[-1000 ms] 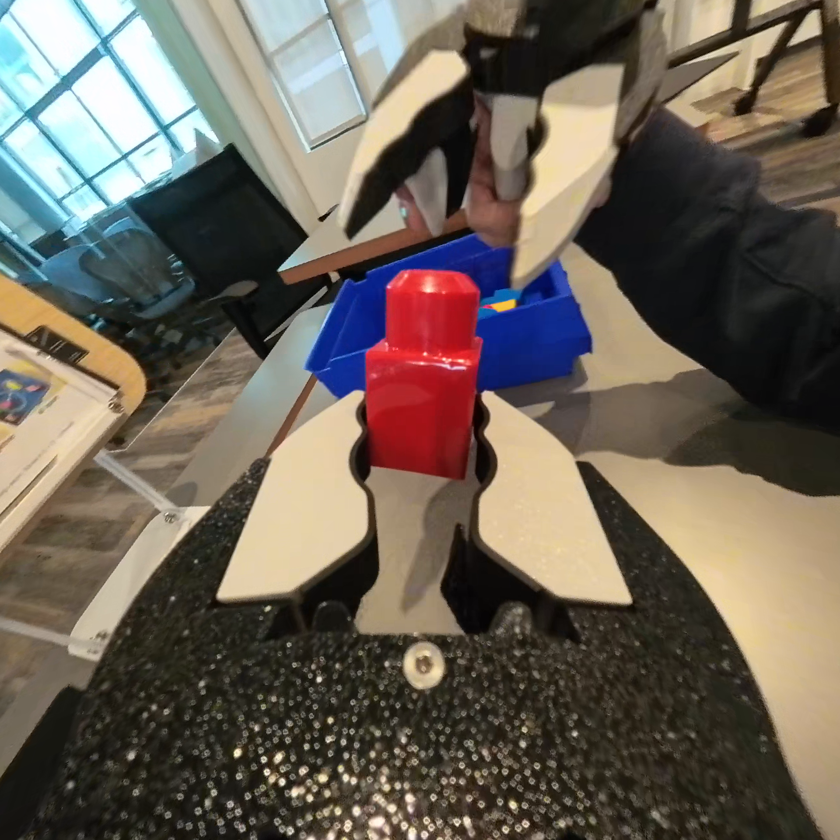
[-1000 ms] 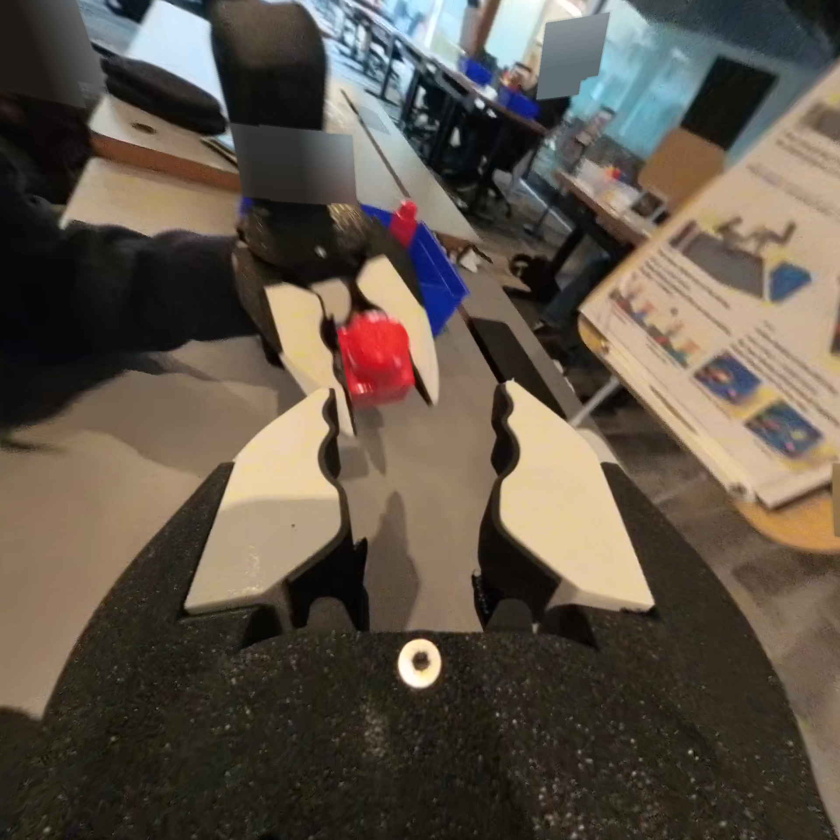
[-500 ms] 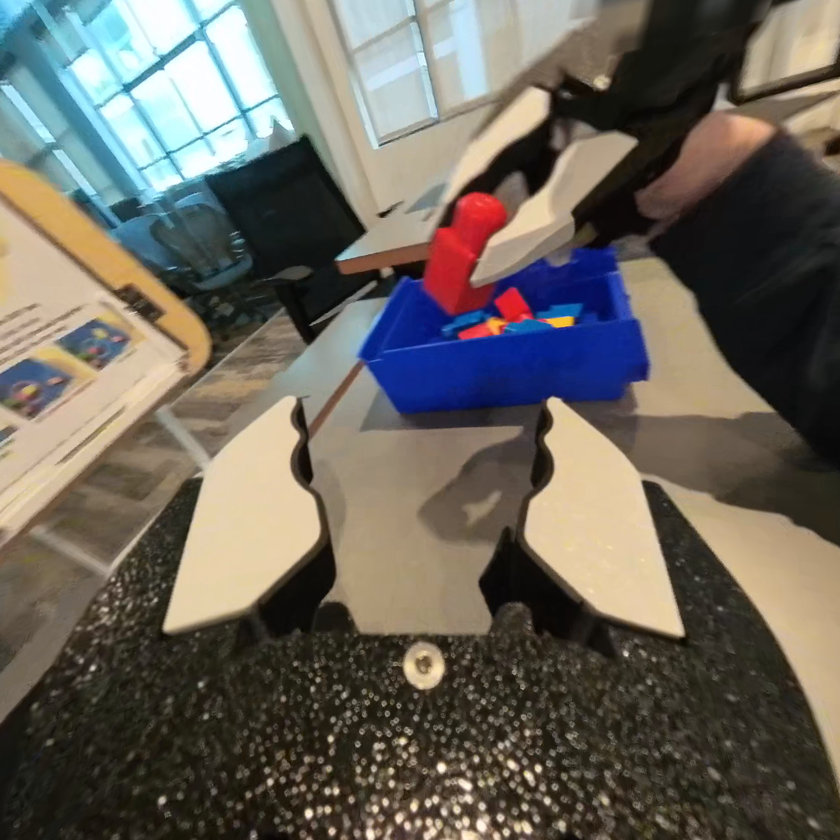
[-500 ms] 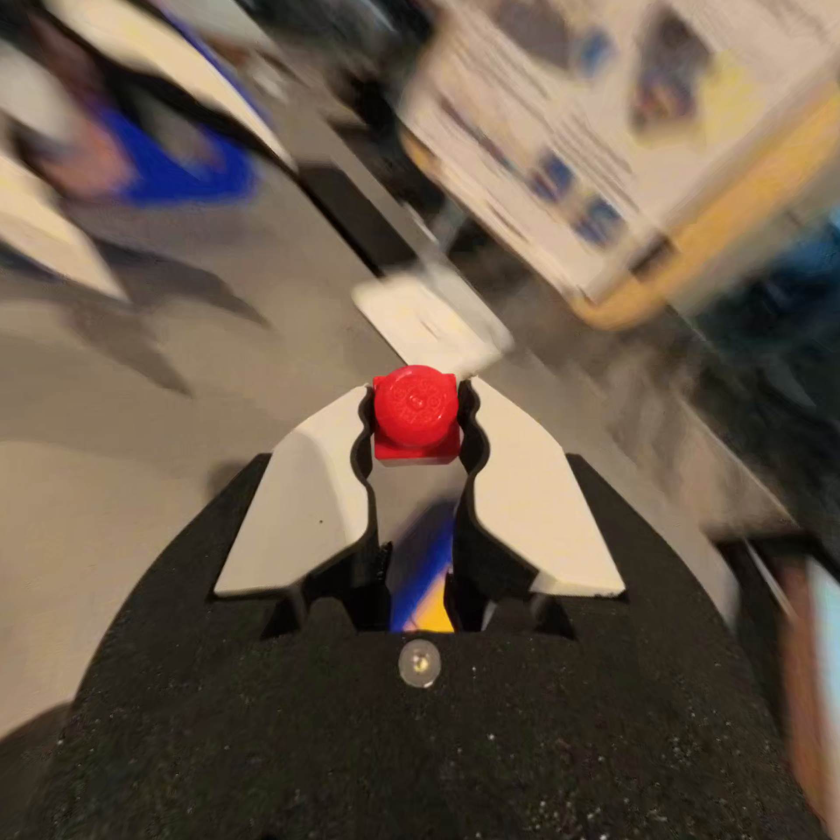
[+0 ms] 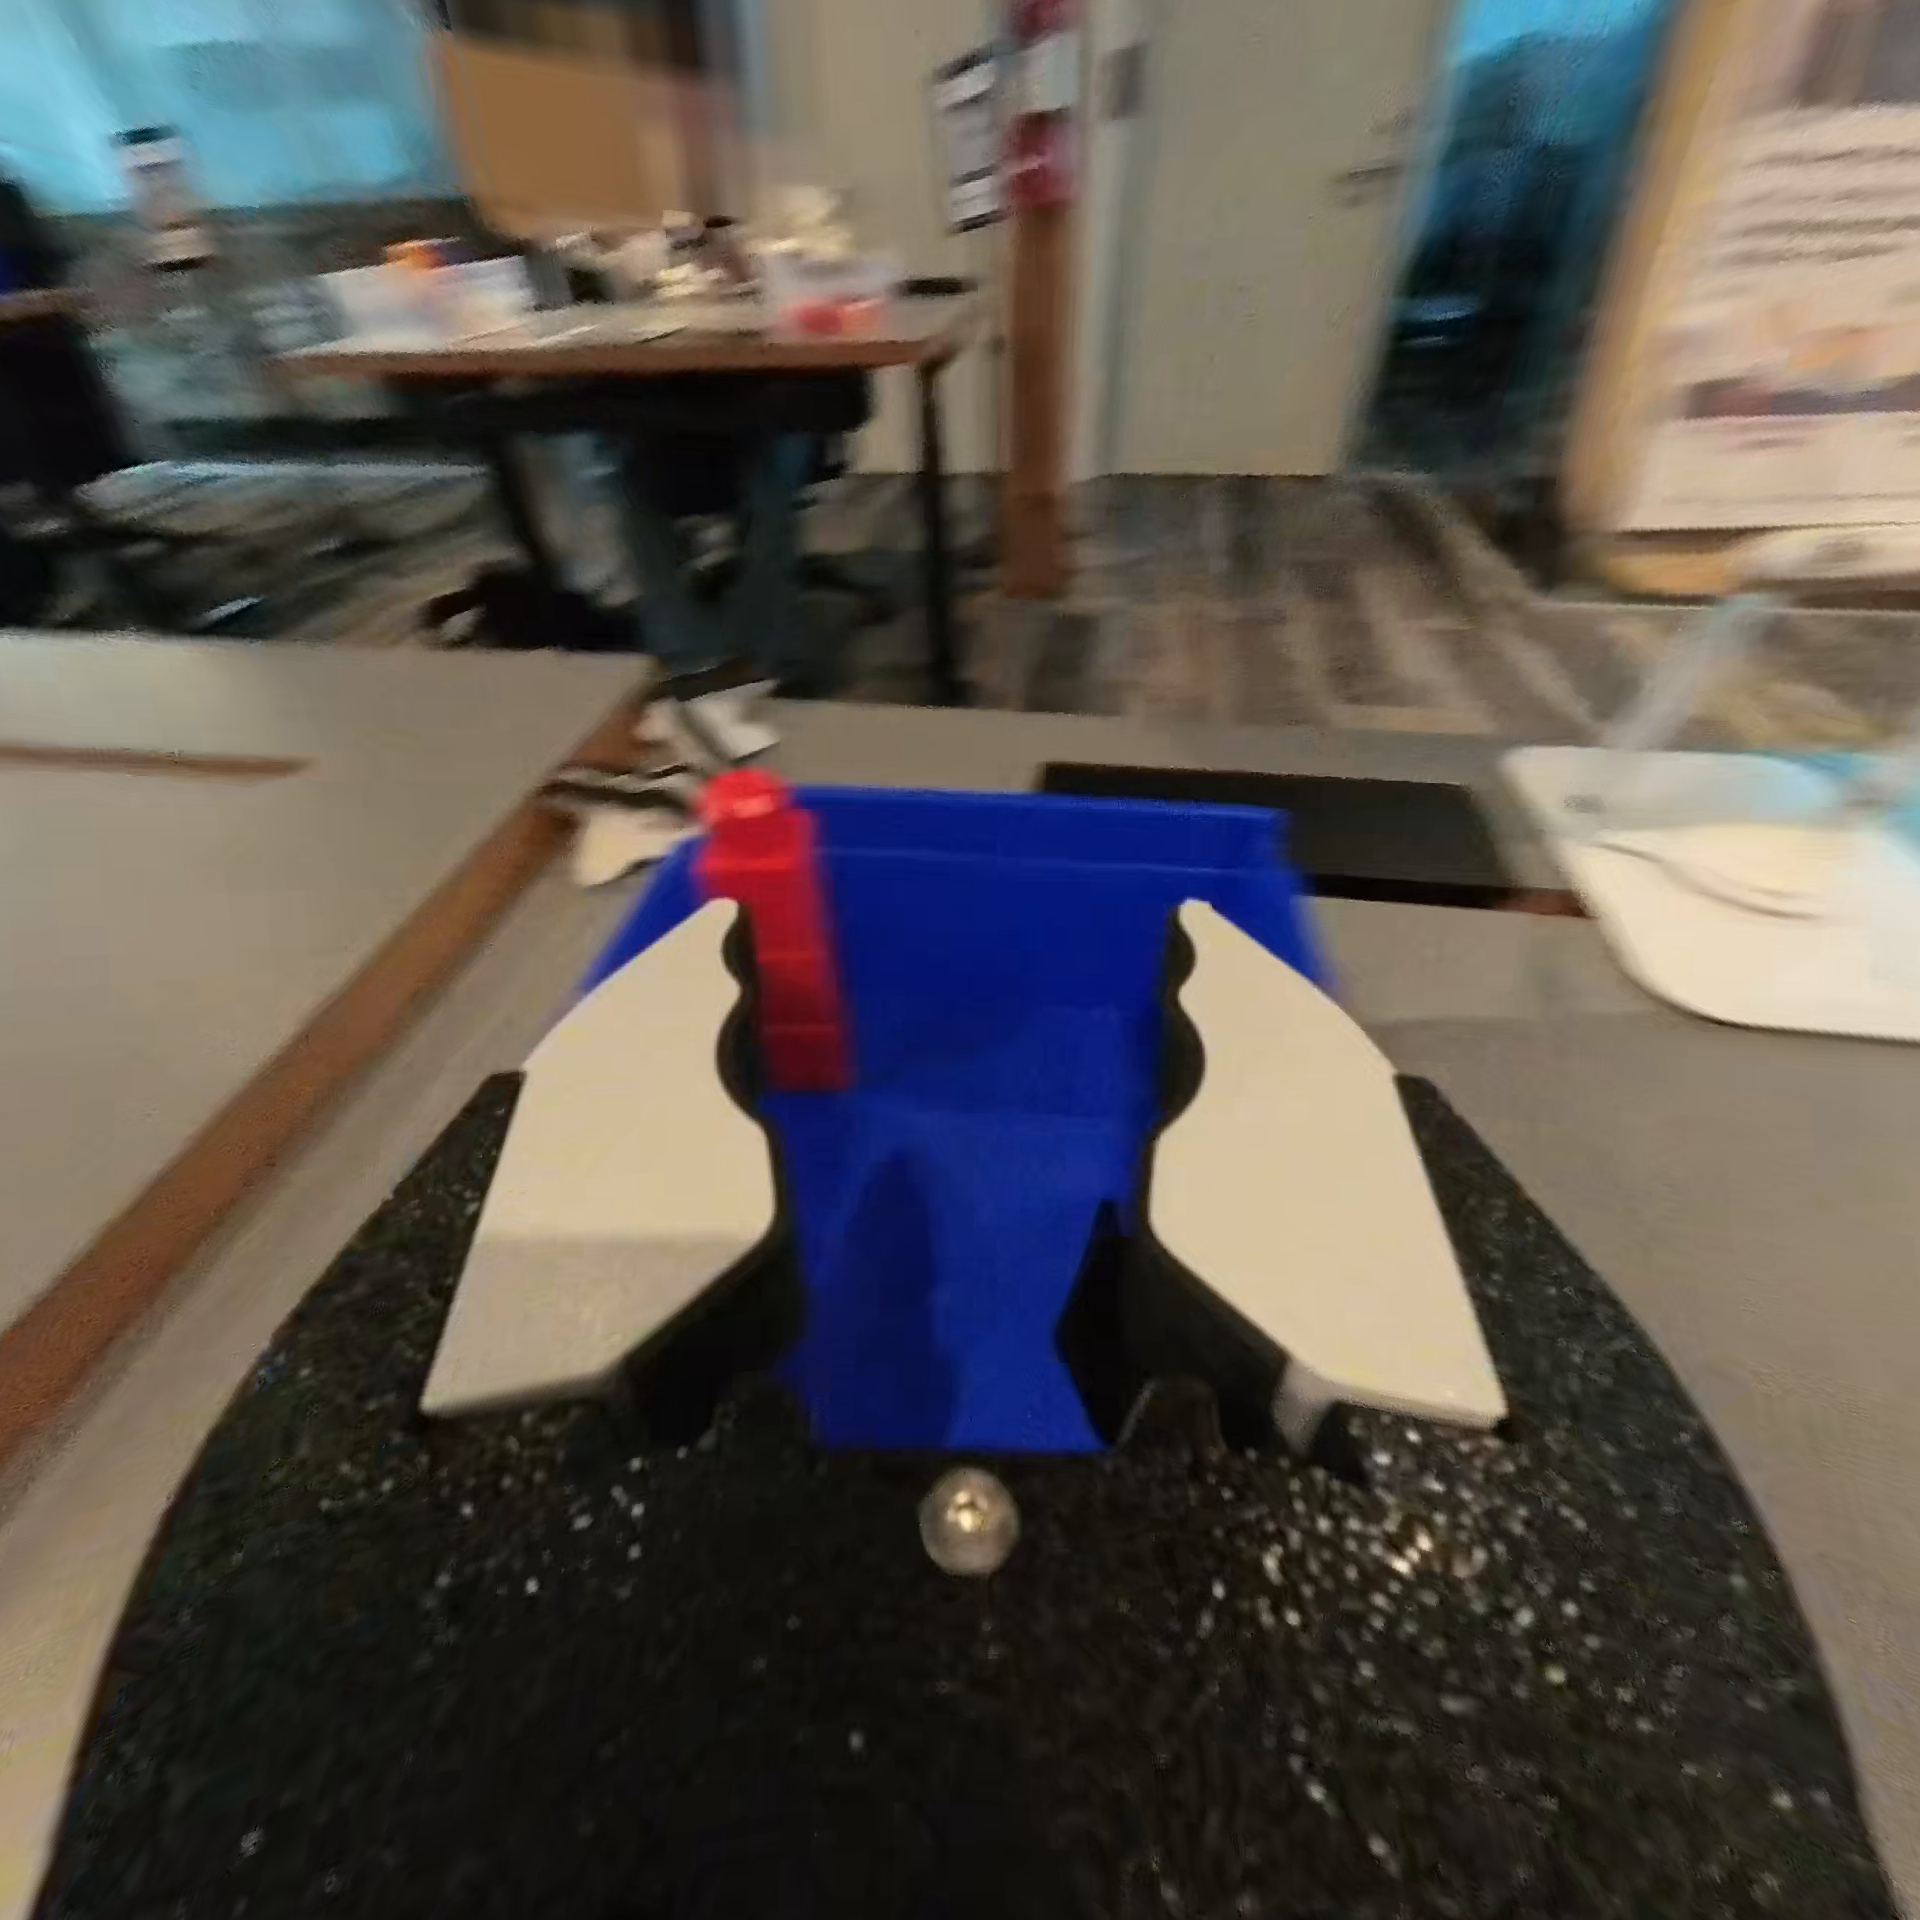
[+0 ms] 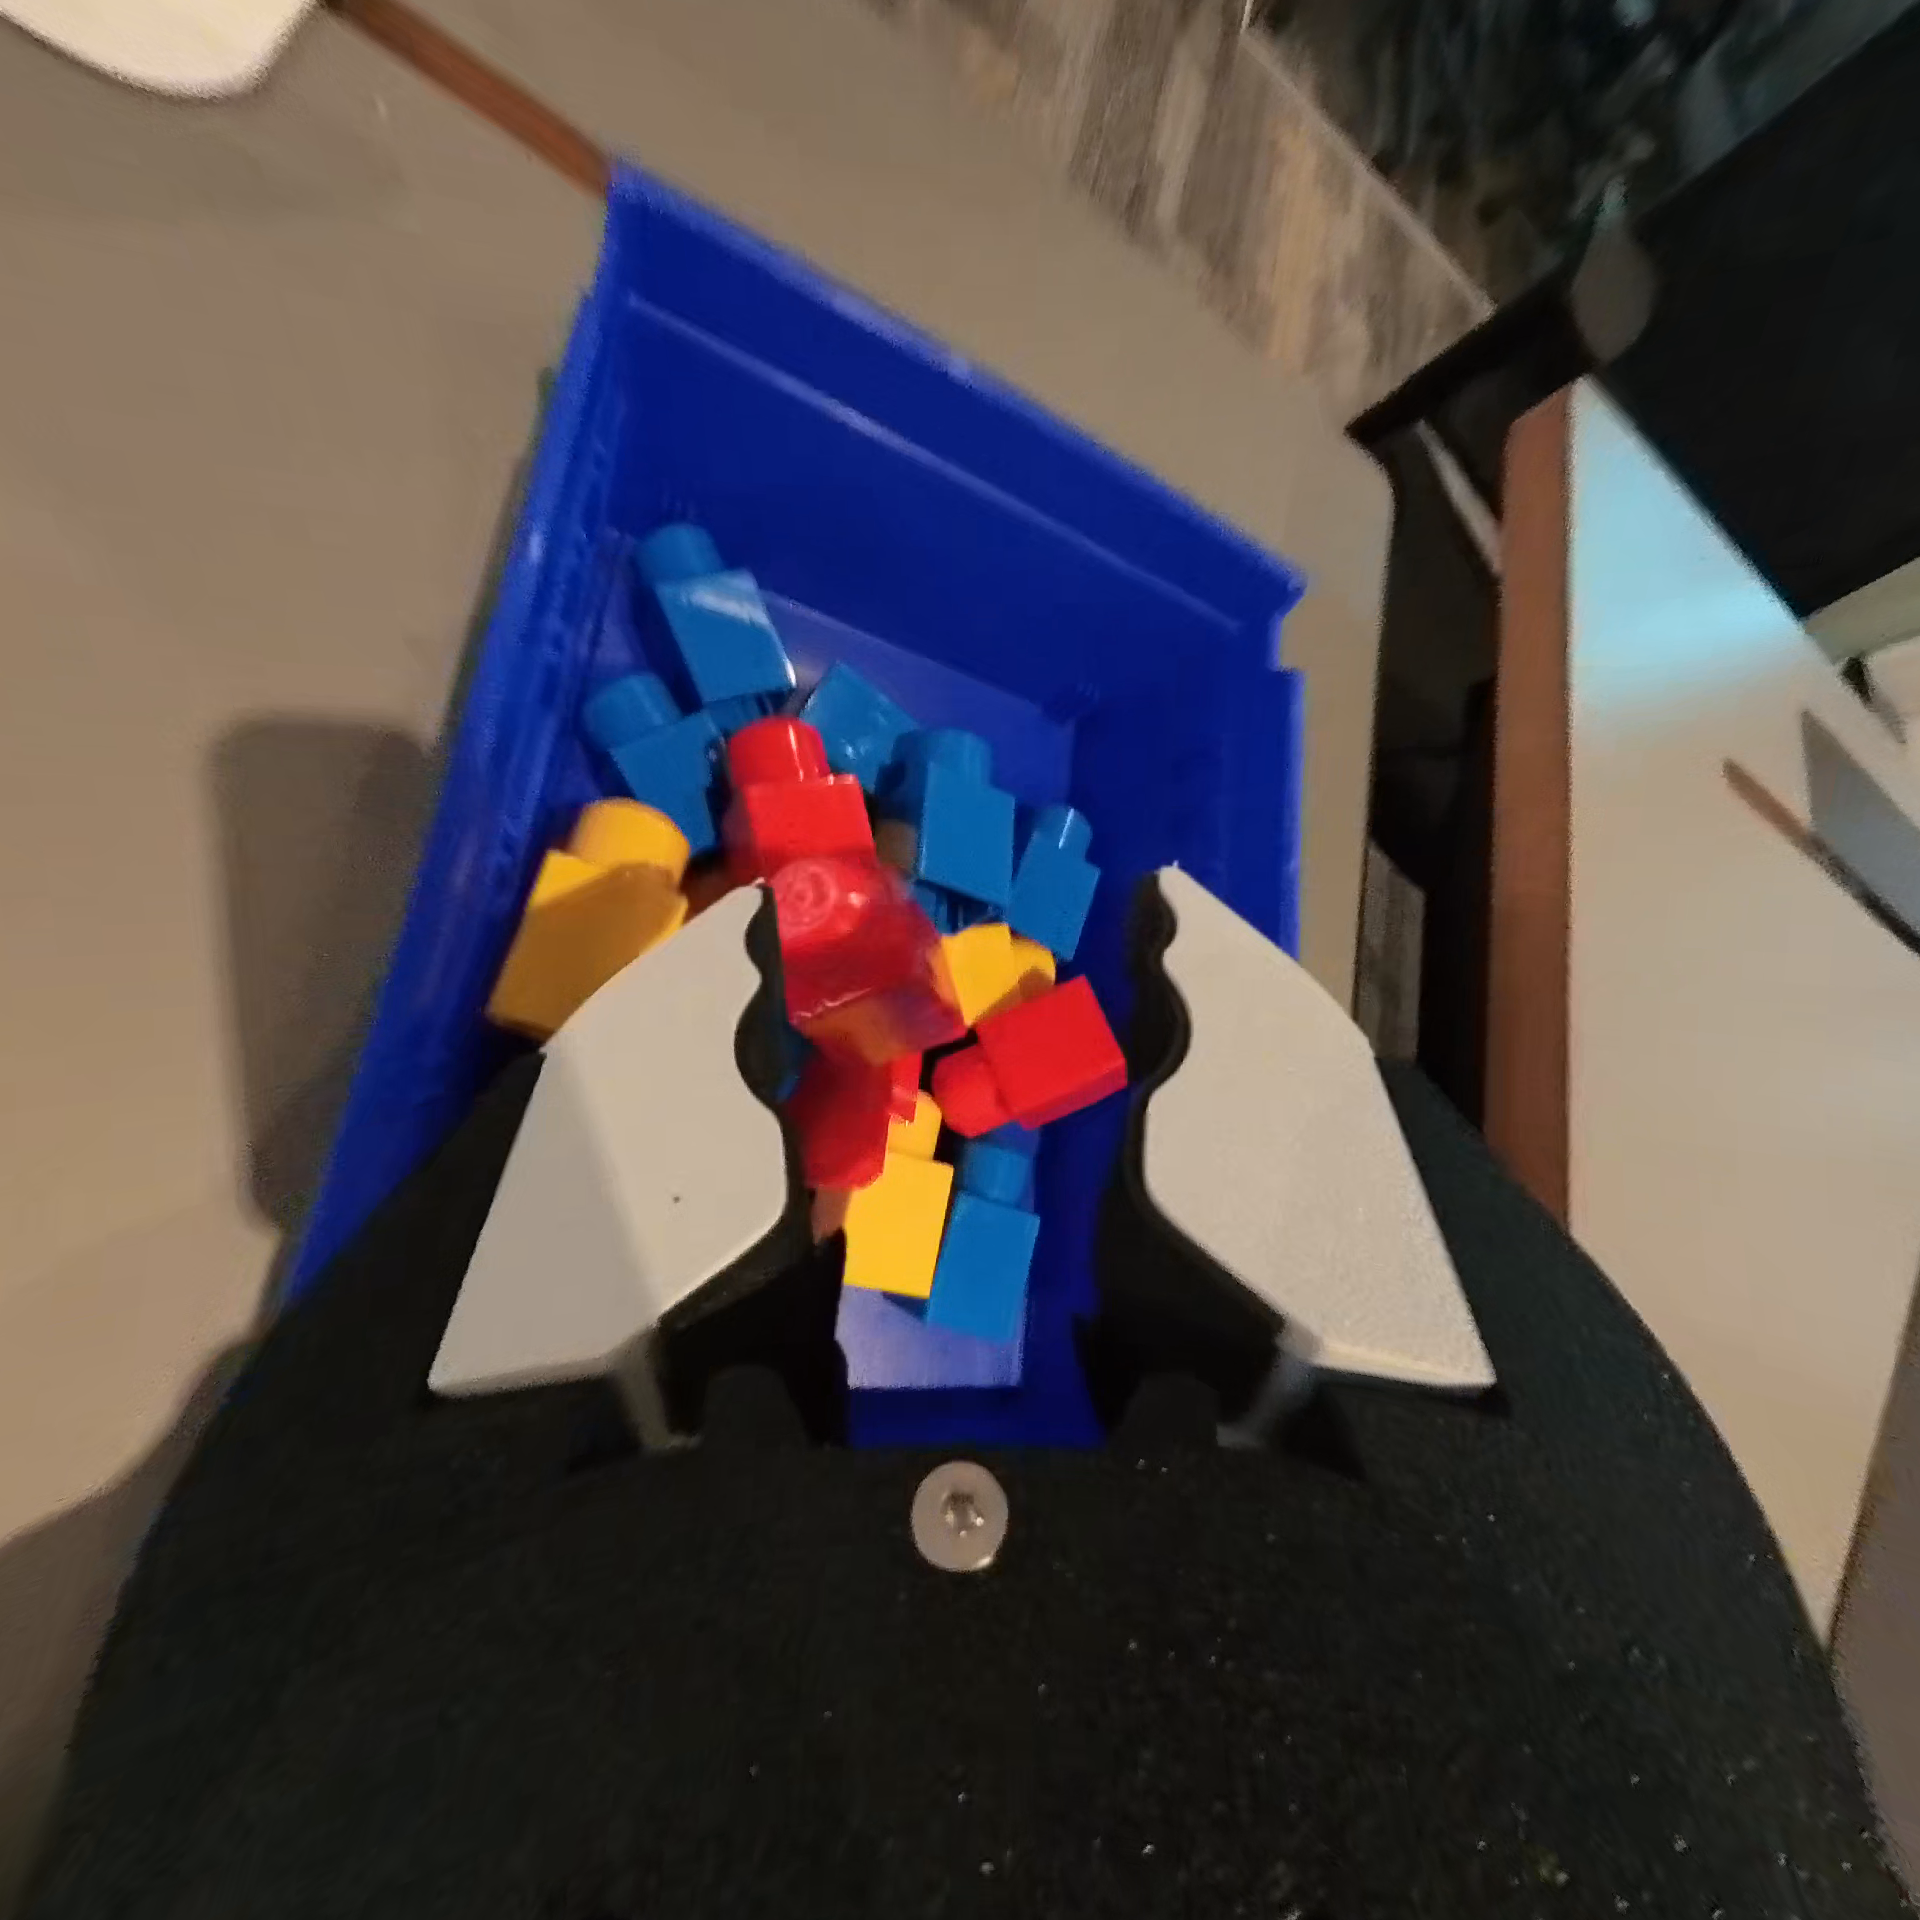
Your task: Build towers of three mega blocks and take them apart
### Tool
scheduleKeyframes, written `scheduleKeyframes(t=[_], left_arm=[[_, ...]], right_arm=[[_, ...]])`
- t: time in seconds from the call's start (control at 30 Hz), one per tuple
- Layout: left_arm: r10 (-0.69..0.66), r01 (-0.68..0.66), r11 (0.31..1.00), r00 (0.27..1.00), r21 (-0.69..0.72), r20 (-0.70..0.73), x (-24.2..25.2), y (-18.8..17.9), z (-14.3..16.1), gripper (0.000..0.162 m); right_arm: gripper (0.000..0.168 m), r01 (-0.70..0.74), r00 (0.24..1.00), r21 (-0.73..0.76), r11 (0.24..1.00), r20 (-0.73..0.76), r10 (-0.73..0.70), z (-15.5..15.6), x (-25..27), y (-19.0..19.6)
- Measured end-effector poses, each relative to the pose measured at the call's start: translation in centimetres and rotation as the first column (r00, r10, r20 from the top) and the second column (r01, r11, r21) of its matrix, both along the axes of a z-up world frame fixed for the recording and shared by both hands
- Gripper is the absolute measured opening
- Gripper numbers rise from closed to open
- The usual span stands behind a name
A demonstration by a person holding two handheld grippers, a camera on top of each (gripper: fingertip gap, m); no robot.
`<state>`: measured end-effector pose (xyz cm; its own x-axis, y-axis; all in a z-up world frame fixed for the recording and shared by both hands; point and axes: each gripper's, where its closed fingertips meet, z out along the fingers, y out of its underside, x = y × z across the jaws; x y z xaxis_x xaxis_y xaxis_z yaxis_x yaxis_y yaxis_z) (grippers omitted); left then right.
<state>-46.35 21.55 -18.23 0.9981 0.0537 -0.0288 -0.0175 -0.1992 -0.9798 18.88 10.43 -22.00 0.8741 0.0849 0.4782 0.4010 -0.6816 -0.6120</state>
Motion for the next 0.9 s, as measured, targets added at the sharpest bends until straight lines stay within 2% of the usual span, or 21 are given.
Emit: scheduleKeyframes(t=[0.13,0.27,0.4,0.5,0.63,0.67,0.73,0.8,0.87,0.9], left_arm=[[0.07,-0.072,0.988,0.997,-0.133,-0.024,-5.0,3.5,-2.6,0.08],[0.048,-0.082,0.968,0.988,-0.237,-0.145,-5.9,7.3,-4.7,0.088],[0.035,-0.093,0.938,0.984,-0.334,-0.176,-5.9,9.2,-7.2,0.082],[0.036,-0.101,0.941,0.979,-0.323,-0.202,-5.9,9.8,-7.4,0.075],[0.031,-0.128,0.938,0.957,-0.321,-0.288,-6.2,10.6,-7.6,0.059],[0.013,-0.121,0.938,0.948,-0.323,-0.319,-6.2,10.7,-7.7,0.048],[-0.015,-0.105,0.958,0.911,-0.266,-0.411,-5.8,10.7,-6.5,0.042],[-0.061,-0.032,0.981,0.885,-0.19,-0.461,-4.0,10.1,-3.7,0.041],[-0.167,0.141,0.986,0.855,-0.09,-0.492,0.0,8.7,0.3,0.04],[-0.264,0.268,0.961,0.823,-0.066,-0.503,2.9,7.5,2.1,0.04]], right_arm=[[0.06,-0.066,0.998,0.15,0.986,0.025,0.063,3.4,-1.3,-0.1],[0.056,-0.122,0.993,0.237,0.964,0.024,0.12,5.4,-2.3,-0.7],[0.054,-0.166,0.985,0.297,0.941,0.012,0.17,6.4,-3.0,-0.8],[0.054,-0.229,0.971,0.331,0.916,0.005,0.241,6.9,-4.5,-0.6],[0.059,-0.316,0.942,0.327,0.891,-0.002,0.335,6.9,-6.8,-0.1],[0.059,-0.338,0.934,0.327,0.883,-0.001,0.358,7.0,-7.4,0.0],[0.057,-0.401,0.903,0.353,0.845,-0.002,0.429,7.5,-9.2,0.1],[0.055,-0.485,0.846,0.405,0.775,-0.01,0.534,8.5,-11.7,0.0],[0.049,-0.568,0.767,0.454,0.686,-0.01,0.642,9.6,-14.7,-0.3],[0.047,-0.609,0.718,0.475,0.636,-0.011,0.696,10.0,-16.4,-0.5]])
